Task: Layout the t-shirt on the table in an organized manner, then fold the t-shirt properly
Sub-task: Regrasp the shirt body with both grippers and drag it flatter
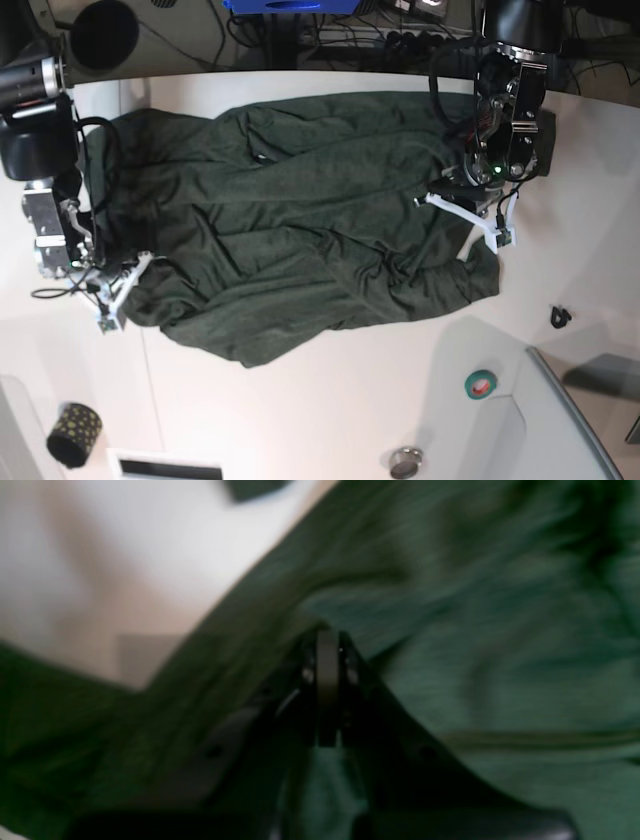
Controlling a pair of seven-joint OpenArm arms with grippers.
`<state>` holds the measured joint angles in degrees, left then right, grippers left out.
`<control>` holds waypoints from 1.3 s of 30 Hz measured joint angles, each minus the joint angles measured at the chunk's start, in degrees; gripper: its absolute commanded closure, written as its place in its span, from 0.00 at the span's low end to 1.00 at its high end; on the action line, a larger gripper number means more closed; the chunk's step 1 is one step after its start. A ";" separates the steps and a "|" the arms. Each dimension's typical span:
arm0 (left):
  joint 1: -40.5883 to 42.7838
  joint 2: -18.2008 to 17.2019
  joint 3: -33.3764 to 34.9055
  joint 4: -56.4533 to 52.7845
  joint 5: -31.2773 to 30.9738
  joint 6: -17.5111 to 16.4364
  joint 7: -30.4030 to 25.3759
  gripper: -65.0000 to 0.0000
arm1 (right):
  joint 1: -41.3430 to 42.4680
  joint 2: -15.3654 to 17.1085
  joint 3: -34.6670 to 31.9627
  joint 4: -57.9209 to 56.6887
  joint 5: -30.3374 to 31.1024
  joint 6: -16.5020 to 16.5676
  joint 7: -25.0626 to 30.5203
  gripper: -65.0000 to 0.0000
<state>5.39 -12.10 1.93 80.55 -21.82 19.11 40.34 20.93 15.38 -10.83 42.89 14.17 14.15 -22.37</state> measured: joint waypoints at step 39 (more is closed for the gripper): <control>1.20 4.98 -1.55 -0.22 4.63 -0.42 -0.87 1.00 | -8.52 -8.28 -16.63 22.73 0.83 -14.21 -0.90 0.83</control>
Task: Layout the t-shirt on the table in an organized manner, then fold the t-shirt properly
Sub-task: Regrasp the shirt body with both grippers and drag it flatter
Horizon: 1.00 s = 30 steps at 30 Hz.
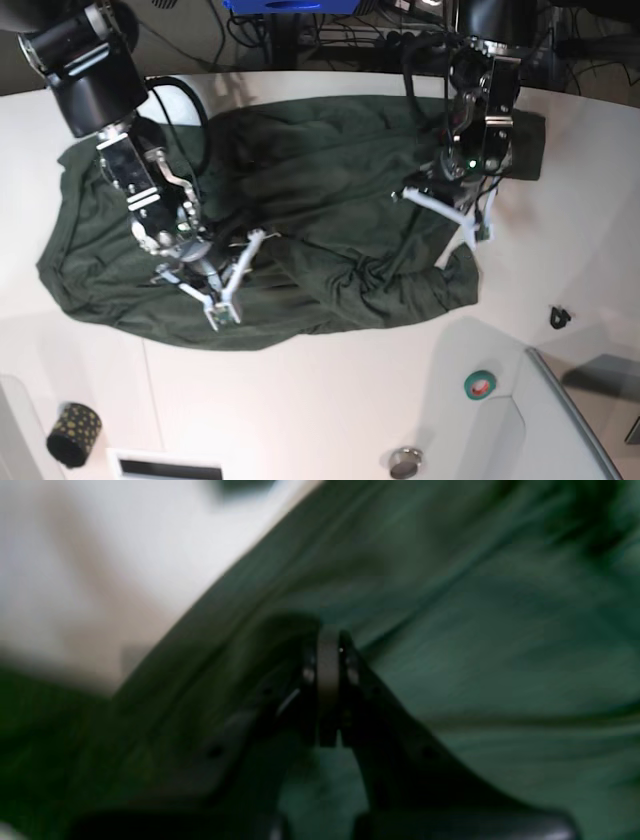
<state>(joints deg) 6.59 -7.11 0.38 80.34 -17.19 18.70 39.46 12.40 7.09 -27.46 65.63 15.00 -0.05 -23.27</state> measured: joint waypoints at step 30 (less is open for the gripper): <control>7.80 -4.22 -10.86 2.99 -0.13 -0.46 0.52 1.00 | 10.62 -15.23 -11.89 -24.26 -0.24 1.31 2.05 0.83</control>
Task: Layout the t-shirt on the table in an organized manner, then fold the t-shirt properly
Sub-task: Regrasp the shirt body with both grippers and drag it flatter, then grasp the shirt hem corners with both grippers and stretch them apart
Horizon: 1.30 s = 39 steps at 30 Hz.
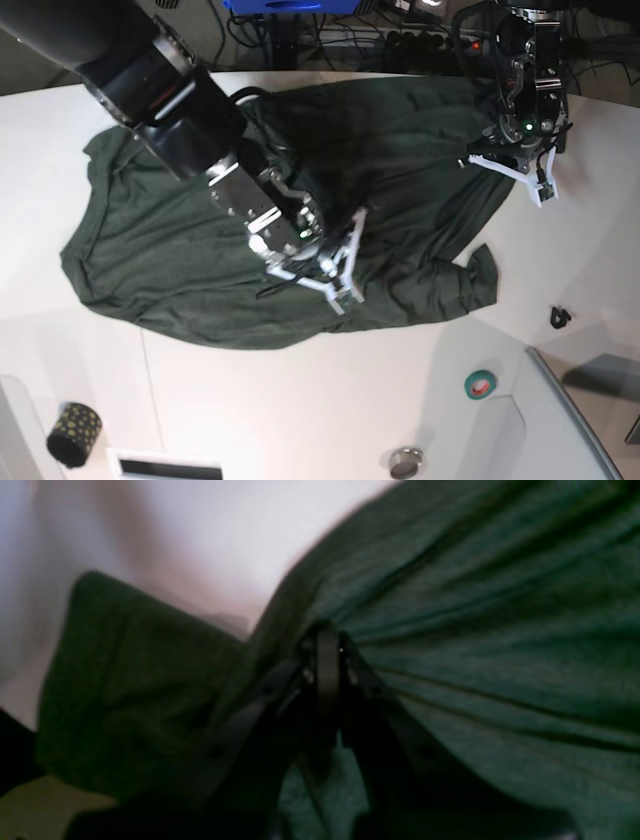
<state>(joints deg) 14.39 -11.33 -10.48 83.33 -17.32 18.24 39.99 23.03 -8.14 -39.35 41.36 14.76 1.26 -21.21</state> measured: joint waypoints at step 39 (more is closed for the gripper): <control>-24.30 4.52 8.24 -23.02 0.39 -0.22 -5.09 1.00 | -0.26 16.48 18.86 3.19 0.26 0.00 -5.31 0.83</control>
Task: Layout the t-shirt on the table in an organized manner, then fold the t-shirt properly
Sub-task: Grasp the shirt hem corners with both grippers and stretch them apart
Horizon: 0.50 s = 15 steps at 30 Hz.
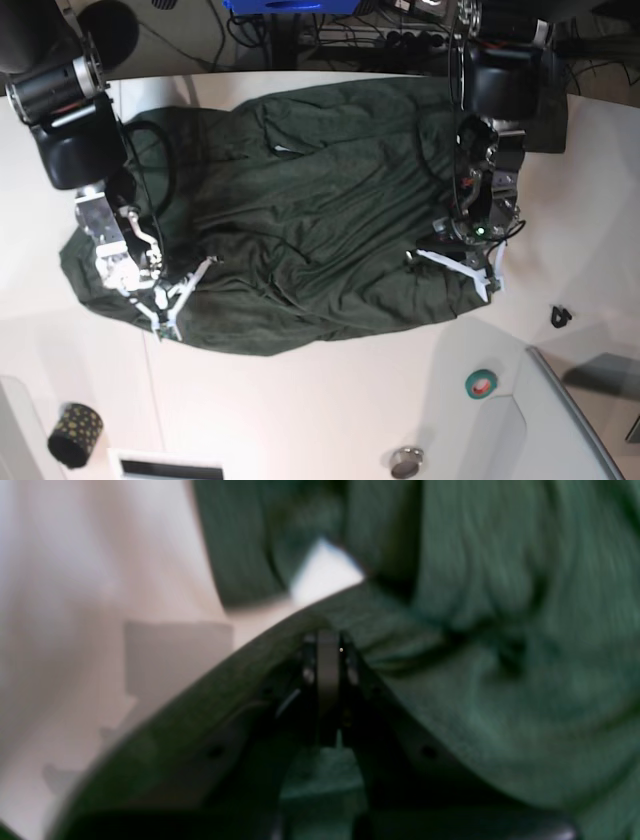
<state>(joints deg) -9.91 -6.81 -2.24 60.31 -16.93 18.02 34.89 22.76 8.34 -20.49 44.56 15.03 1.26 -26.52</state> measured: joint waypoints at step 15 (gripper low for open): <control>2.99 -7.93 -2.47 -5.38 -0.68 -0.85 -10.08 1.00 | 6.56 -0.07 10.10 -16.13 -0.04 -4.72 11.58 0.83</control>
<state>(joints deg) -6.92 -14.74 -4.71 54.94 -17.61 17.17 24.82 29.32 8.27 -10.39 28.42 14.98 -3.46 -14.94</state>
